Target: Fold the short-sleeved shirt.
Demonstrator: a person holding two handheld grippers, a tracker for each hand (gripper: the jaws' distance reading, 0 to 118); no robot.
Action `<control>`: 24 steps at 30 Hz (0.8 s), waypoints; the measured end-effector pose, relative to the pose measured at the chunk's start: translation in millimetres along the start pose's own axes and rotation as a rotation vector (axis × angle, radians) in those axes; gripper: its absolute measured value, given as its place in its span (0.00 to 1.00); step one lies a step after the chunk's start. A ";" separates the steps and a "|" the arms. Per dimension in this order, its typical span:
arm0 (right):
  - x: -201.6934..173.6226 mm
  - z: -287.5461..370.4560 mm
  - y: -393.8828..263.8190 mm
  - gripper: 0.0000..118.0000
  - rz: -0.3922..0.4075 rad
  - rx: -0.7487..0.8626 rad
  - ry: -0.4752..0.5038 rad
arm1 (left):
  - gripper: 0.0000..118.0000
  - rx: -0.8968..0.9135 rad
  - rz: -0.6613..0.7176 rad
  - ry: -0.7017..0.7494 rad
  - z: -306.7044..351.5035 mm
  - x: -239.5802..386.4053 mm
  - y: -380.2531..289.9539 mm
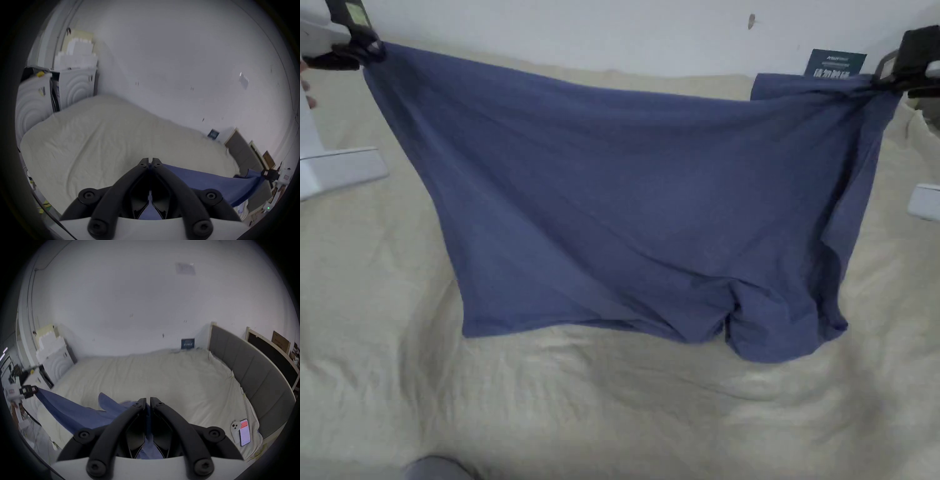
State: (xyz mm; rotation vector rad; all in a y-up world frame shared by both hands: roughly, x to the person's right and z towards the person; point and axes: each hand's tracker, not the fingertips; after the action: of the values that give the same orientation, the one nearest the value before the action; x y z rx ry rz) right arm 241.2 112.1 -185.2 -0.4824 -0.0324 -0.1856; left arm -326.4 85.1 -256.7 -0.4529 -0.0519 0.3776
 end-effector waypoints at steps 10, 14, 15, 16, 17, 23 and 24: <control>-12.4 101.0 76.2 0.03 0.083 0.197 -0.062 | 0.00 0.206 -0.176 0.023 69.9 68.4 81.8; -20.9 125.4 102.1 0.03 0.117 0.254 -0.092 | 0.00 0.258 -0.216 0.058 83.6 90.3 107.0; -24.2 128.6 108.7 0.04 0.125 0.267 -0.097 | 0.00 0.273 -0.225 0.067 84.7 97.4 112.4; -27.4 130.7 114.3 0.04 0.133 0.278 -0.106 | 0.00 0.285 -0.239 0.083 84.1 103.4 116.9; -31.5 131.9 121.0 0.03 0.146 0.292 -0.127 | 0.00 0.296 -0.256 0.105 83.2 110.9 121.9; -50.8 118.7 164.8 0.03 0.146 0.359 -0.213 | 0.00 0.327 -0.306 0.196 49.5 149.9 147.8; -52.7 112.2 174.0 0.04 0.132 0.369 -0.220 | 0.00 0.329 -0.309 0.213 39.1 156.2 151.8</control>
State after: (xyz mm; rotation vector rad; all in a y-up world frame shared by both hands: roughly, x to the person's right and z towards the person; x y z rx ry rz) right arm 223.1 324.3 -169.5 -0.1336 -0.2451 0.0052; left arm -238.6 285.0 -293.1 -0.1528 0.1445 0.0294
